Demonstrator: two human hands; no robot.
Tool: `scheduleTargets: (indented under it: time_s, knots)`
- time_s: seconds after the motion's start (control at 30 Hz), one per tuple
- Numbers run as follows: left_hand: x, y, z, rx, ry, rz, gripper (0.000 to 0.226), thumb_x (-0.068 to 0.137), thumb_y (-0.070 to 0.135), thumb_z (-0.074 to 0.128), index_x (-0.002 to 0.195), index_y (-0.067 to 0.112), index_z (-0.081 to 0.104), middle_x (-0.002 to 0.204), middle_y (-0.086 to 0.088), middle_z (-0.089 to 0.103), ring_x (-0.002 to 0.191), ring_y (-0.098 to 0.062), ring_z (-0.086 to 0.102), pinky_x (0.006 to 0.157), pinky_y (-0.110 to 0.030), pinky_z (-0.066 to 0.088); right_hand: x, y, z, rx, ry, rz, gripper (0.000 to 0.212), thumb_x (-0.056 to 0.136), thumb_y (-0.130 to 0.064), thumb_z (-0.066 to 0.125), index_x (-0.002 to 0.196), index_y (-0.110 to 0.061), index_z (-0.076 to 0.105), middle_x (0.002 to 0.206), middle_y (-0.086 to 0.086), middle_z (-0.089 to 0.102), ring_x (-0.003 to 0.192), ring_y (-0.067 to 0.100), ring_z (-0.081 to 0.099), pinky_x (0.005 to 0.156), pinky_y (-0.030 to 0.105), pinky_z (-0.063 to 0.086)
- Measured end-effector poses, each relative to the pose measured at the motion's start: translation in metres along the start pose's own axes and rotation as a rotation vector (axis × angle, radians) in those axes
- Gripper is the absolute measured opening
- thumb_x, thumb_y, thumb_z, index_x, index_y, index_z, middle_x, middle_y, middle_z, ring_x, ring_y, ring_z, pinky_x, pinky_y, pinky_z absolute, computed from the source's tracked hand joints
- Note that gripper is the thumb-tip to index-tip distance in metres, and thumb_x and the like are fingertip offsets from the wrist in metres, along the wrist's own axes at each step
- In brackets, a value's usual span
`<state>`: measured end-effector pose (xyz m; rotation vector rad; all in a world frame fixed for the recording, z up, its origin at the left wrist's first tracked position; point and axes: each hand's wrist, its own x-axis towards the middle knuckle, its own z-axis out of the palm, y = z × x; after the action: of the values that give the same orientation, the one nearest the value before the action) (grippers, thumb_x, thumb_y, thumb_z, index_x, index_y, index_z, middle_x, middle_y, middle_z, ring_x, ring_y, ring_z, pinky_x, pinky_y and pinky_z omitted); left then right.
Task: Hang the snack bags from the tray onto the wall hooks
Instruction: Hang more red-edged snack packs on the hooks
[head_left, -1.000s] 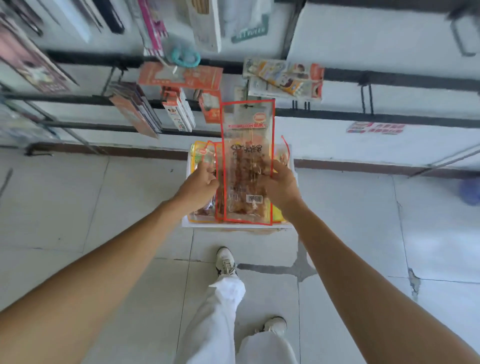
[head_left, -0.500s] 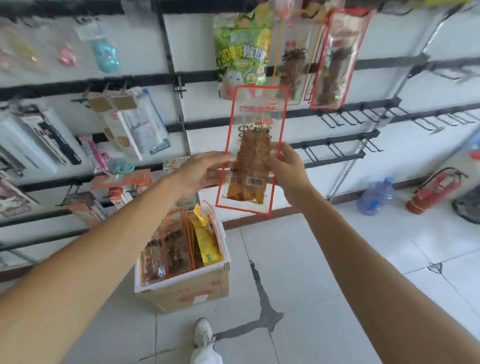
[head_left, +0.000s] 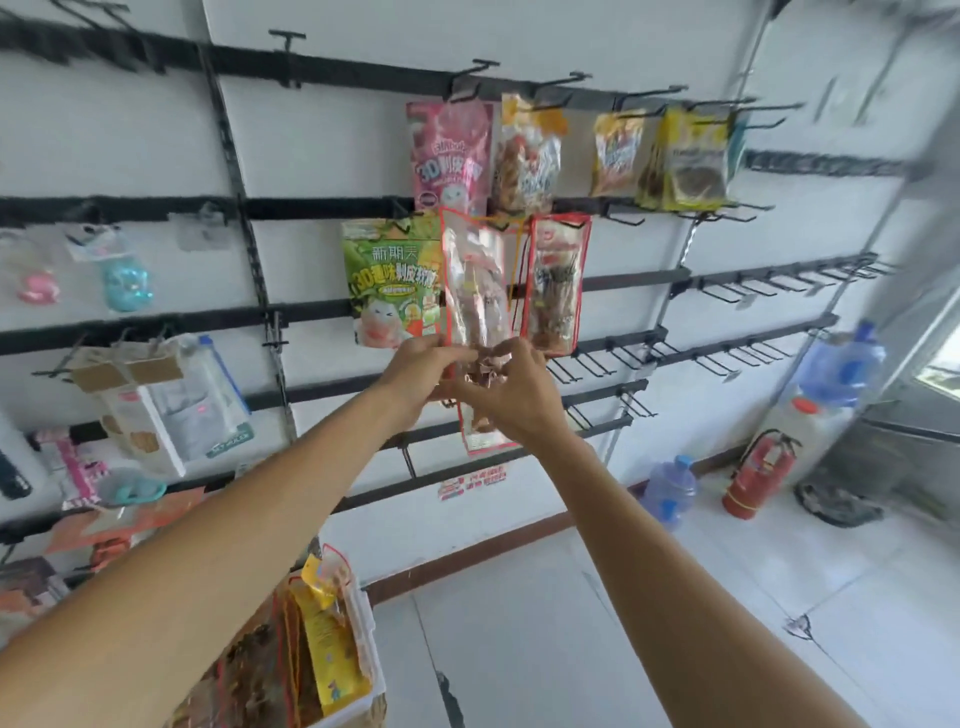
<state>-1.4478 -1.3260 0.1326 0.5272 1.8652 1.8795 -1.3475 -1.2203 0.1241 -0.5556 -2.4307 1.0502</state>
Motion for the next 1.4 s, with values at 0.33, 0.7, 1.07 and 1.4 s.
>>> scheduleTargets:
  time_s: [0.33,0.7,1.07,1.4]
  knots:
    - [0.061,-0.005,-0.002,0.032,-0.249,0.015,0.037,0.077,0.033,0.077,0.098,0.005,0.069,0.108,-0.014,0.074,0.105,-0.028,0.069,0.097,-0.048,0.053,0.037,0.005,0.02,0.017,0.284,0.127,0.018,0.086,0.001,0.047,0.098,-0.012,0.049,0.093,0.005,0.06,0.083,0.03,0.053,0.065,0.033,0.033]
    - [0.128,-0.022,0.011,-0.216,-0.172,-0.199,0.037,0.087,0.019,0.072,0.122,0.014,0.06,0.103,-0.004,0.067,0.087,-0.018,0.066,0.066,-0.029,0.054,0.04,0.063,-0.002,0.837,0.076,0.261,0.016,0.097,0.001,0.054,0.112,-0.004,0.057,0.094,0.01,0.071,0.082,0.024,0.074,0.066,0.04,0.063]
    - [0.162,0.003,0.091,-0.018,-0.241,-0.015,0.015,0.085,0.005,0.071,0.09,0.019,0.07,0.086,0.0,0.071,0.081,-0.016,0.065,0.065,-0.029,0.052,0.094,0.13,-0.075,0.691,0.132,0.174,0.031,0.093,-0.026,0.069,0.117,-0.011,0.059,0.098,0.007,0.076,0.085,0.02,0.074,0.071,0.032,0.06]
    - [0.174,0.016,0.172,0.197,-0.256,0.045,0.027,0.089,0.016,0.072,0.114,0.011,0.066,0.099,-0.014,0.072,0.084,-0.024,0.072,0.079,-0.039,0.06,0.182,0.147,-0.172,0.74,0.086,-0.044,0.006,0.095,-0.006,0.063,0.092,-0.011,0.062,0.086,0.005,0.073,0.072,0.016,0.071,0.061,0.023,0.053]
